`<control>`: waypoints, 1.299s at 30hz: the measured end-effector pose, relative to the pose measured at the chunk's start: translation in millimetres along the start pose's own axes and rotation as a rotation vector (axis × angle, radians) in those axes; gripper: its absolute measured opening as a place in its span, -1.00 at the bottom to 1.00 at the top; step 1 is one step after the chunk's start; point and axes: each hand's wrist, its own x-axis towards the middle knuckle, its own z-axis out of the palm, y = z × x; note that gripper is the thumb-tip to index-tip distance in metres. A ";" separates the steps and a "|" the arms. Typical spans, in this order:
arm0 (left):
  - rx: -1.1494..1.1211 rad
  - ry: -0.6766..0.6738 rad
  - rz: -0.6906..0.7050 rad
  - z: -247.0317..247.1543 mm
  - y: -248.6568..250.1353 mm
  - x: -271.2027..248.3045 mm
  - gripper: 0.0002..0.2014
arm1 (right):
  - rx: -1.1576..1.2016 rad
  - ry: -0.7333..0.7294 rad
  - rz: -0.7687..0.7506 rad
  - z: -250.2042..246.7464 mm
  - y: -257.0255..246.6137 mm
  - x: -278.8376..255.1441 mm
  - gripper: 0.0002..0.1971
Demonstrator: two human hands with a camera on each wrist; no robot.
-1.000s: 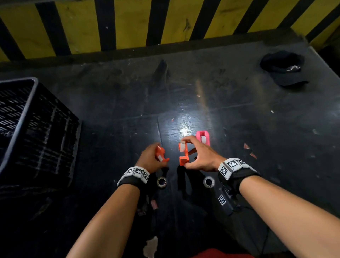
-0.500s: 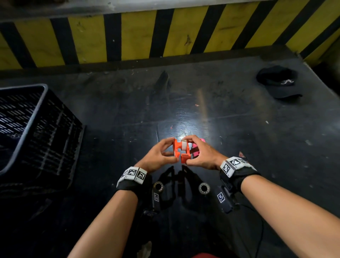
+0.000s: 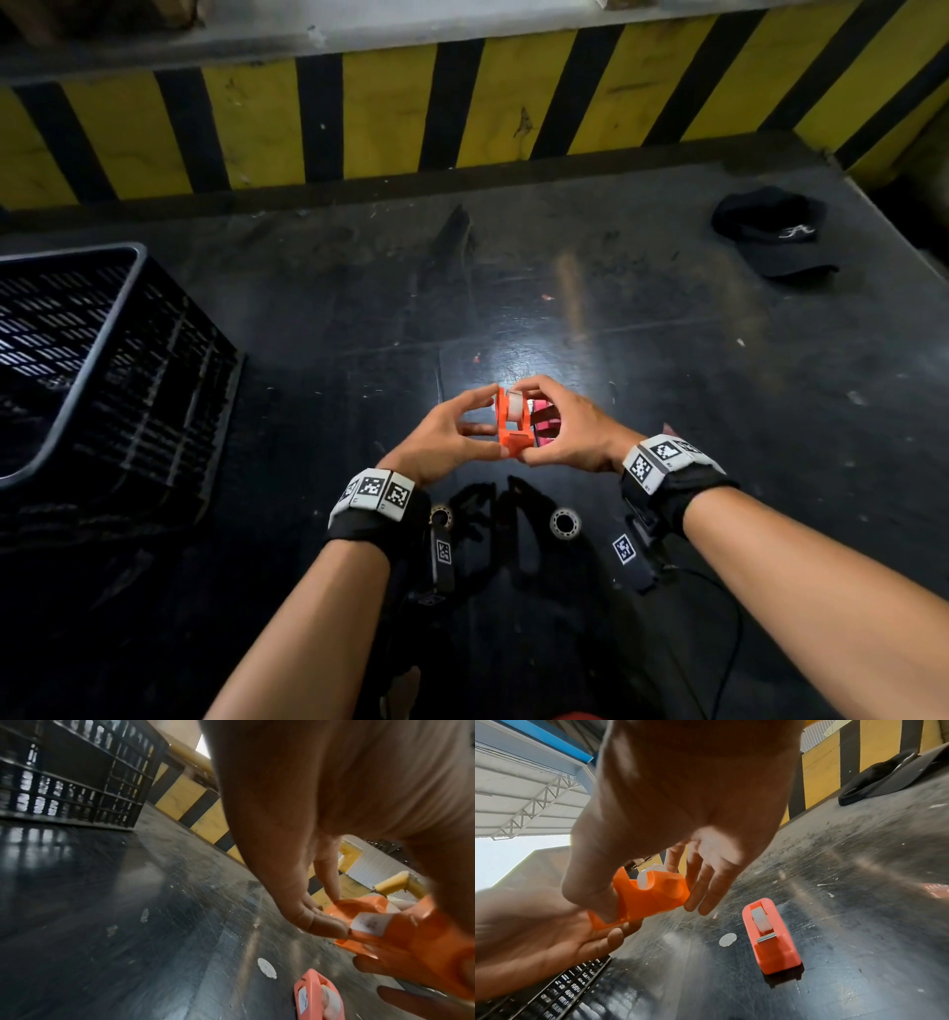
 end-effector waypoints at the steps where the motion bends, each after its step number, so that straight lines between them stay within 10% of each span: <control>1: 0.030 0.004 0.004 1.3 3.7 -1.4 -0.11 | -0.003 -0.001 -0.004 -0.7 1.0 -1.0 -0.20; 8: 0.282 0.249 0.064 16.4 21.0 0.9 -0.67 | -0.069 0.003 -0.045 2.7 7.3 -5.6 -0.11; 23: 0.421 0.343 0.025 33.1 29.8 5.7 -0.94 | -0.086 0.005 -0.021 10.0 16.8 -8.6 -0.02; 39: 0.530 0.023 0.068 25.3 37.1 -17.1 -0.92 | -0.014 0.035 0.011 -1.7 22.9 4.5 -0.01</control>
